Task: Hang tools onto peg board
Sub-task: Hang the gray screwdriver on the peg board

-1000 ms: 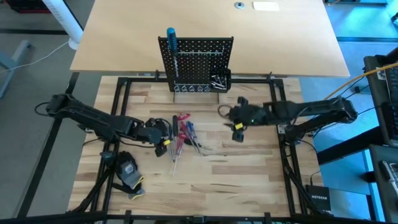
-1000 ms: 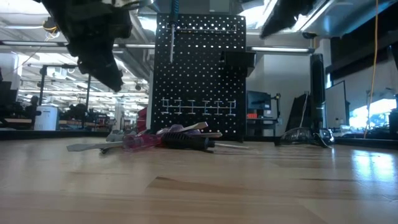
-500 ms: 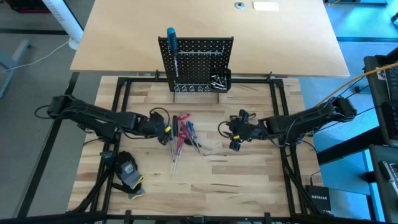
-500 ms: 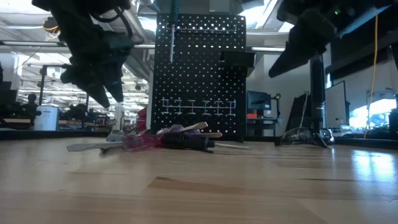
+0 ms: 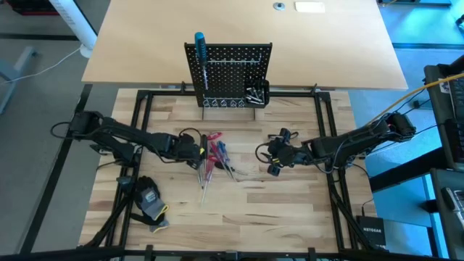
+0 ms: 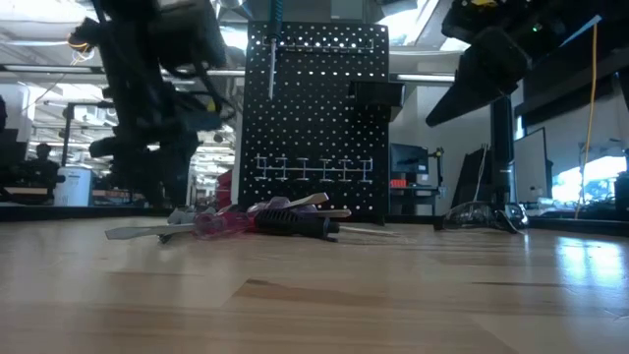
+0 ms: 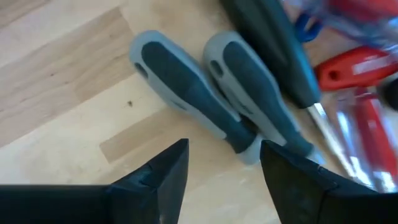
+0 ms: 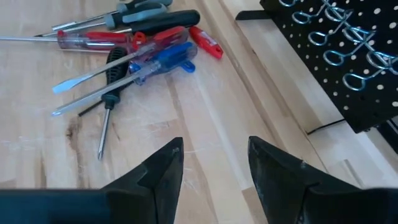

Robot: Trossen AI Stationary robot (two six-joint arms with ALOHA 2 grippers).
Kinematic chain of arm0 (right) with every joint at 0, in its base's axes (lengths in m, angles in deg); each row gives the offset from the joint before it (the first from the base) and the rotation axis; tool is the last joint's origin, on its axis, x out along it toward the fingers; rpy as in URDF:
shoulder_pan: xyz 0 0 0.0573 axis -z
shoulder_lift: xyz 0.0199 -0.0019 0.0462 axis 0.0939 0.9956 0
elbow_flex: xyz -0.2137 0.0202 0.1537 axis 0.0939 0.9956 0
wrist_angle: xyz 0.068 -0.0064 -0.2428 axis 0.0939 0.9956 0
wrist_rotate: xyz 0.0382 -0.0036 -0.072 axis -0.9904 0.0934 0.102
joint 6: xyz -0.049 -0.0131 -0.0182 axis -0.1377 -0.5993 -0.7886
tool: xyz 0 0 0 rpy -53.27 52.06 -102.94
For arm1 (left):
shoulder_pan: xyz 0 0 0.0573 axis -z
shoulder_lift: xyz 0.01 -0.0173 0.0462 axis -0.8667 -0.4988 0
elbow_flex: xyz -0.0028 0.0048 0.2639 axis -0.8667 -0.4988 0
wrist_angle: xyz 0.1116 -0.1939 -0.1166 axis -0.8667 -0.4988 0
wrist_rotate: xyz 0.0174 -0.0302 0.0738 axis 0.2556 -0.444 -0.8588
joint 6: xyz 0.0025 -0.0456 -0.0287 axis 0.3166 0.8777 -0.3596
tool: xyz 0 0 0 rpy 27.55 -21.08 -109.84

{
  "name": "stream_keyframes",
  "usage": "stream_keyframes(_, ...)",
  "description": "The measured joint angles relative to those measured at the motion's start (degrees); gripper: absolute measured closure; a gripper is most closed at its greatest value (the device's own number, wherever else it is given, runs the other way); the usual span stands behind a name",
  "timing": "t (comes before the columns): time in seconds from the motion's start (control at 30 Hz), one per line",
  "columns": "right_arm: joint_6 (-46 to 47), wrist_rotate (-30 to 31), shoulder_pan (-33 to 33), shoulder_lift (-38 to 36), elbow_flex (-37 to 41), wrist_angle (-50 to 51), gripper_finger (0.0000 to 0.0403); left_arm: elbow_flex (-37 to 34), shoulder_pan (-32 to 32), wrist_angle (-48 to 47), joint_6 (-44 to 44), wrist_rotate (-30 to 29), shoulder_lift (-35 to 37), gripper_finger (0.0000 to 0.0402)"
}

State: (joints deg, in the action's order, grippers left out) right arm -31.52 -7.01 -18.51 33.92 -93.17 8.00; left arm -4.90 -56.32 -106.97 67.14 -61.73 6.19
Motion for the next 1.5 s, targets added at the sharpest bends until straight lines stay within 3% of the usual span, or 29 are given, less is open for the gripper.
stream_keyframes(0.27,-0.05,-0.07,0.0,0.0,0.0,-2.45,0.0221,0.04,-1.93,6.06,-2.37,-0.07,-3.29,0.0215)
stream_keyframes(1.2,-0.1,-0.09,0.0,0.0,0.0,-2.4,0.0221,0.0,-3.33,2.64,-10.14,2.16,-3.62,0.0282)
stream_keyframes(1.5,-0.1,-0.1,0.0,0.0,0.0,-2.4,0.0221,0.26,-4.66,3.02,-11.16,3.58,-8.39,0.0296)
